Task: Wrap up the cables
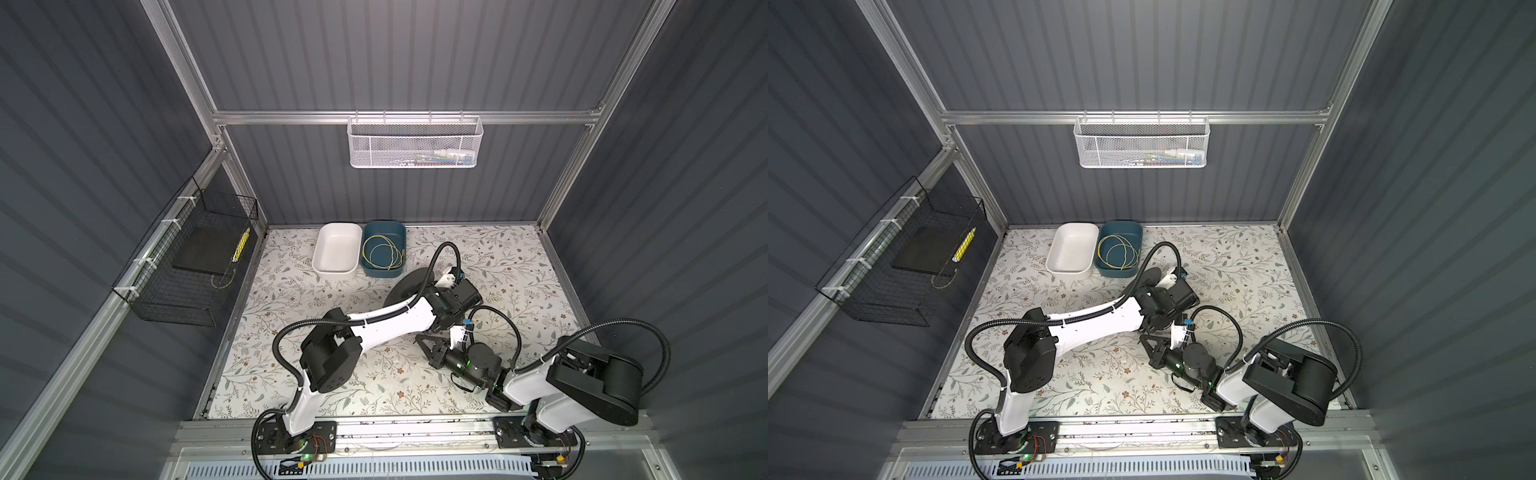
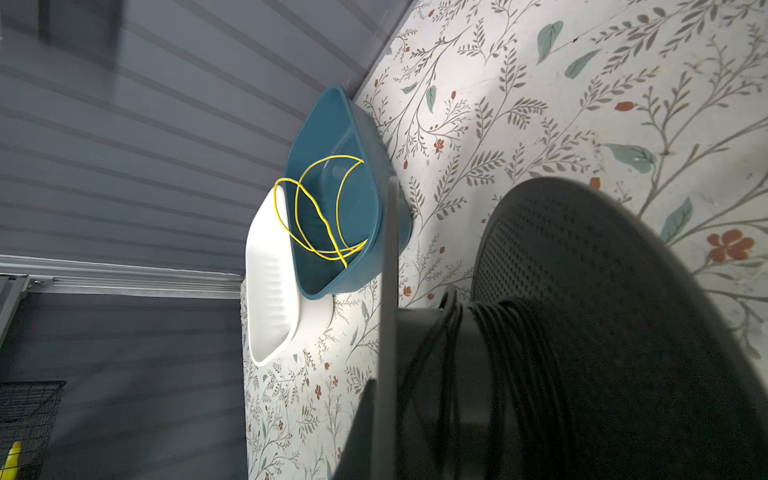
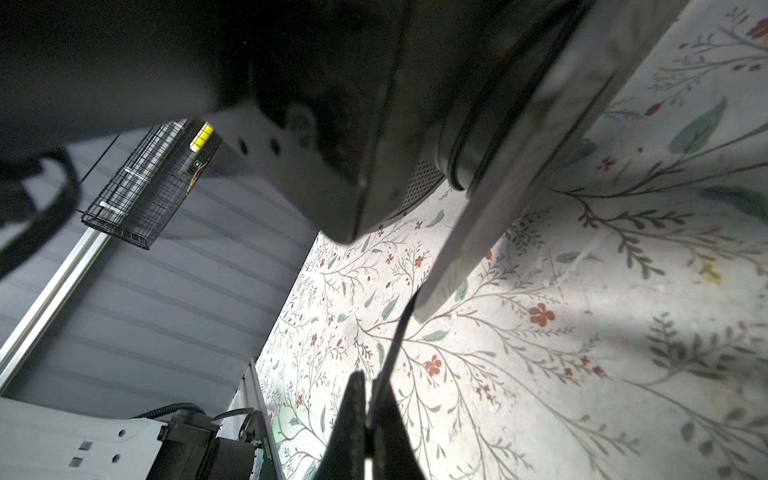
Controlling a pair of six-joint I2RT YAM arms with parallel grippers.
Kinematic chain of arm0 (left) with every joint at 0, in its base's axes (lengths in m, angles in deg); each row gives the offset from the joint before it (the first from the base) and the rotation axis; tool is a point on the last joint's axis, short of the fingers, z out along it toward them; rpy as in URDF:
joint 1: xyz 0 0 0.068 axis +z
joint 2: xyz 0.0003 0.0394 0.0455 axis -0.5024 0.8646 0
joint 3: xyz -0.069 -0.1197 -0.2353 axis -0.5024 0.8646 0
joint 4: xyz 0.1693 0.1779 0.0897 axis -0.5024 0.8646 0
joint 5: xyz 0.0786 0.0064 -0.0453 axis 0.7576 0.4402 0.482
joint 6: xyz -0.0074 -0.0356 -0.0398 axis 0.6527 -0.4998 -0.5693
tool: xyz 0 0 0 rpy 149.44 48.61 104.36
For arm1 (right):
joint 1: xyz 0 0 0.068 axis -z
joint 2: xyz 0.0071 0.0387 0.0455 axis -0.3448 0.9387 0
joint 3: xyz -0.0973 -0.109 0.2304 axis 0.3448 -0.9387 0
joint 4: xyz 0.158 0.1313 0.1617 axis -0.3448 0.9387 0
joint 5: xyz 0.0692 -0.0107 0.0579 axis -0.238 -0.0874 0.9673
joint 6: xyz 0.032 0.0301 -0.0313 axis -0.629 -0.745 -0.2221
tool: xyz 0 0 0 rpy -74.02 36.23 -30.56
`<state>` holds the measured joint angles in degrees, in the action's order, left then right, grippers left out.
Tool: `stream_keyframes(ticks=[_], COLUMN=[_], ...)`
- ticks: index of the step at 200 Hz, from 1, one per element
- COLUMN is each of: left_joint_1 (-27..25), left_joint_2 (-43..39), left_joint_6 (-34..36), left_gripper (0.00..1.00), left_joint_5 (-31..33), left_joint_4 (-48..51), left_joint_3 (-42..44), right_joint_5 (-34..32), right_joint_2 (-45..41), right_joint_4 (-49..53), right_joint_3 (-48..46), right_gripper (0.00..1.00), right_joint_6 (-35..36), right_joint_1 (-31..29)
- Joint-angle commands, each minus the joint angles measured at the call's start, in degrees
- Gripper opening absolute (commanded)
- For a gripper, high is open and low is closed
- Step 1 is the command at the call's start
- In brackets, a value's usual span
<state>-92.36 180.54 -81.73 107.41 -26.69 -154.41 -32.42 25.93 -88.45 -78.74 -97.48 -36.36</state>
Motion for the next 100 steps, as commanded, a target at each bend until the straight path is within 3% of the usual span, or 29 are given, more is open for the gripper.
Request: stream_keyframes(ticks=[1, 61, 100], left_joint_1=[1.95, 1.20, 1.11], left_joint_2=[3.09, 6.60, 6.42], left_joint_6=[-0.64, -1.92, -2.45], left_gripper=[0.00, 0.00, 0.00], left_joint_5=[7.97, 9.10, 7.06], left_joint_4=[1.97, 2.03, 0.88], left_joint_3=[-0.46, -0.49, 1.43], right_joint_5=[0.31, 0.05, -3.75], right_joint_2=[-0.85, 0.16, -4.12], right_joint_4=[-7.74, -7.77, -7.09], right_joint_3=[-1.52, -2.32, -4.69], right_gripper=[0.02, 0.04, 0.04], right_joint_6=[-0.42, -1.99, -0.73], right_joint_1=[-1.34, -1.38, -0.42])
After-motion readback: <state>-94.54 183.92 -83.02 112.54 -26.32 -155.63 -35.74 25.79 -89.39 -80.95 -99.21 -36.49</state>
